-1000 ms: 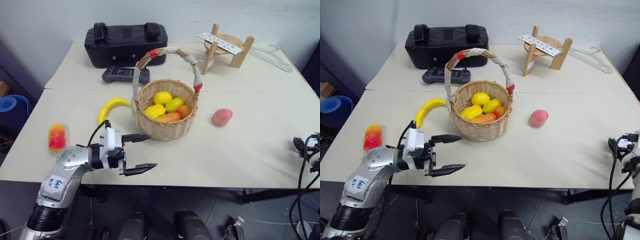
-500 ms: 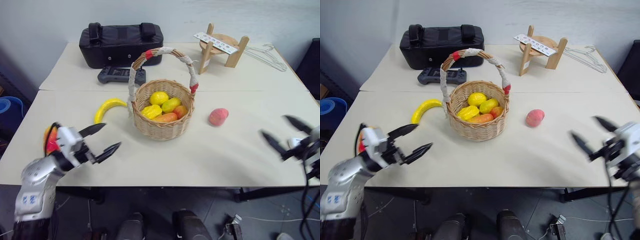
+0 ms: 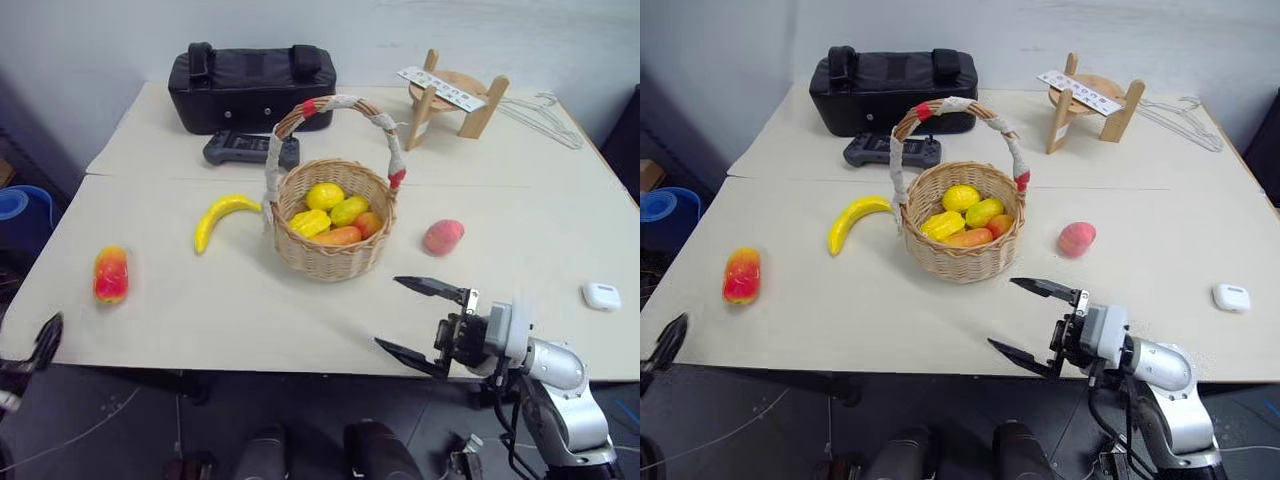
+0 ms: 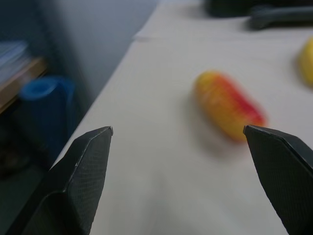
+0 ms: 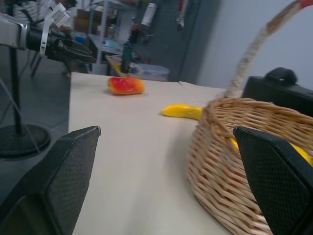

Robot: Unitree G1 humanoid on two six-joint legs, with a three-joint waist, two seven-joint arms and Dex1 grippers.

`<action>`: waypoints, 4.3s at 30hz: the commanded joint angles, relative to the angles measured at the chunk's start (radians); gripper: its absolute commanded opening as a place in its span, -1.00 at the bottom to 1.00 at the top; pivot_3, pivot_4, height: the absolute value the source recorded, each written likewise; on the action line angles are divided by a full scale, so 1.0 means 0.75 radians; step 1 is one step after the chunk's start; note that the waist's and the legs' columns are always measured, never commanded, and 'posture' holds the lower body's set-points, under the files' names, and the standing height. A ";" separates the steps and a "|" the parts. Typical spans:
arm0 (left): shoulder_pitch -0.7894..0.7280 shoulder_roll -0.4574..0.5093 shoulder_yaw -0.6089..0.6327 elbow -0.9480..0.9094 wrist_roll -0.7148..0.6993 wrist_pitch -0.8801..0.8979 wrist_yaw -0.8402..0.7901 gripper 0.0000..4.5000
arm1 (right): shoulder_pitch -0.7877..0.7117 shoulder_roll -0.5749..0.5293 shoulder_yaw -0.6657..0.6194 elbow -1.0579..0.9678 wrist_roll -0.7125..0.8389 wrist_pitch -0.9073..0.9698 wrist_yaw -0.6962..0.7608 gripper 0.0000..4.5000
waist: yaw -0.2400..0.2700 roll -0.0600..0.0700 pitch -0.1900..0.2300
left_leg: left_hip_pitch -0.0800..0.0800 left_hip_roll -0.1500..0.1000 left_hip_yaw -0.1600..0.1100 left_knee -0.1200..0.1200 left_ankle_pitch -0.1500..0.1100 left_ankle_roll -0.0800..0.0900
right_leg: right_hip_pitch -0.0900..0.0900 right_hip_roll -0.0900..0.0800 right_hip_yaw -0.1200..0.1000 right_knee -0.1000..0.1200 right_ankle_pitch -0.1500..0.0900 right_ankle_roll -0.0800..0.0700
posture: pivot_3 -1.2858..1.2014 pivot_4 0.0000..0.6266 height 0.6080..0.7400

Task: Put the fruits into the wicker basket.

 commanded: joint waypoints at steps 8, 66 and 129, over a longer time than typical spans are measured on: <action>-0.264 0.385 -0.011 -0.155 -0.440 0.823 0.263 1.00 | -0.047 0.023 0.016 0.046 -0.044 -0.072 -0.044 1.00 | 0.025 -0.013 -0.008 | 0.001 0.001 -0.001 0.001 0.003 -0.003 | 0.004 -0.008 -0.010 0.004 -0.002 -0.004 | 0.03 -0.52 1.00; -1.442 0.098 -1.319 -0.182 0.253 0.658 -0.275 0.82 | 0.175 0.160 -0.178 -0.310 -0.022 0.174 -0.666 1.00 | 0.013 0.007 0.004 | -0.001 0.003 0.003 0.008 0.007 -0.010 | -0.002 -0.008 -0.029 0.012 -0.002 -0.002 | 0.03 -0.52 1.00; -1.210 0.640 -0.937 0.392 0.241 0.144 -1.048 -0.78 | 0.191 0.073 -0.187 -0.350 0.058 0.246 -0.620 1.00 | -0.024 -0.003 0.002 | -0.001 0.011 0.014 0.003 0.006 -0.014 | -0.005 -0.014 -0.040 0.013 -0.003 -0.005 | 0.03 -0.52 1.00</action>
